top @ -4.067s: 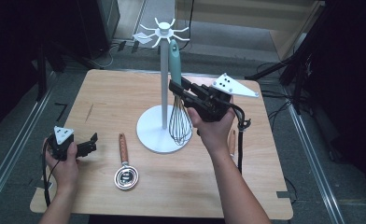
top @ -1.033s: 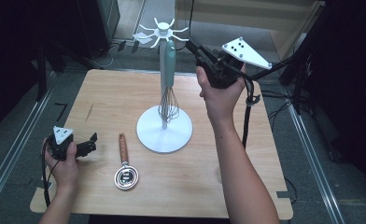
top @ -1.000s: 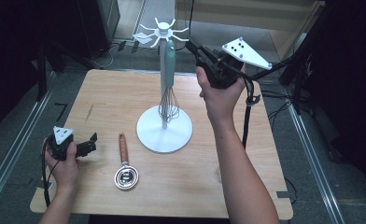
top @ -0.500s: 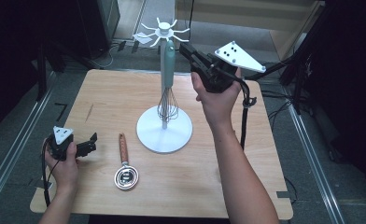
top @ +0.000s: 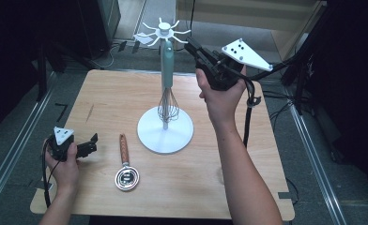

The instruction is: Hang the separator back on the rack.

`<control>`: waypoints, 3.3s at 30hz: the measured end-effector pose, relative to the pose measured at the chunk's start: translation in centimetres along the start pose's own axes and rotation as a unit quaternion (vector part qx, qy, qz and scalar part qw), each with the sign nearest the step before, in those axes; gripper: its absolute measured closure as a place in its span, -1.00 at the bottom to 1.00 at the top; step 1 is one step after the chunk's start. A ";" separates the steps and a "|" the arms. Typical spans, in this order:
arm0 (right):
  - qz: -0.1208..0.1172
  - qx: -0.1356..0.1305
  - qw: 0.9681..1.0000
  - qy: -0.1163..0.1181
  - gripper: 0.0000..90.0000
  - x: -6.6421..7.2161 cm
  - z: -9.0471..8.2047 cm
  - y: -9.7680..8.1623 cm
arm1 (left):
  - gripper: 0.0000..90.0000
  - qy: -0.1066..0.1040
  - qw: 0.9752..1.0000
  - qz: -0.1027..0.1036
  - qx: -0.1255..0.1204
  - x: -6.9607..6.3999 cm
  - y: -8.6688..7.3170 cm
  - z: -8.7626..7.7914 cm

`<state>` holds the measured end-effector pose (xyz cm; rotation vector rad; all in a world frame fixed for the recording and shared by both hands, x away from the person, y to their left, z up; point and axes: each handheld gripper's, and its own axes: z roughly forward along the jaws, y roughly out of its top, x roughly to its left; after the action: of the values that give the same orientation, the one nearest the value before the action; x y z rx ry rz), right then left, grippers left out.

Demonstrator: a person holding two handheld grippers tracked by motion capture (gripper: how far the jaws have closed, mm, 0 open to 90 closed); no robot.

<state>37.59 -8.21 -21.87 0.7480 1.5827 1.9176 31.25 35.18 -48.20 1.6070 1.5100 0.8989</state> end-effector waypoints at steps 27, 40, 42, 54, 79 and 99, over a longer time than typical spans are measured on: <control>0.003 -0.002 0.999 0.032 1.00 1.5 -0.1 -0.1 | -1.00 0.000 1.000 0.001 0.001 0.0 0.0 0.0; 0.006 0.007 0.999 0.037 1.00 2.0 -0.1 -0.1 | -1.00 -0.001 1.000 0.000 0.001 0.0 0.0 0.0; 0.006 0.007 0.999 0.039 1.00 2.1 -0.1 -0.1 | -1.00 -0.001 1.000 0.001 0.001 0.0 0.0 0.0; 0.004 0.013 0.999 0.044 1.00 2.4 -0.1 0.0 | -1.00 -0.001 1.000 0.001 0.001 0.0 0.0 0.0; -0.023 0.031 0.999 0.000 0.68 2.7 -1.2 -0.3 | -1.00 -0.001 1.000 0.002 0.001 0.0 0.0 0.0; -0.033 0.071 0.996 -0.043 0.36 1.0 -2.6 -4.2 | -1.00 0.000 1.000 0.001 -0.002 0.0 0.0 0.0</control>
<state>35.29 -8.62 -26.34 0.8142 1.6833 1.7161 31.26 35.15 -48.23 1.6070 1.5060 0.9014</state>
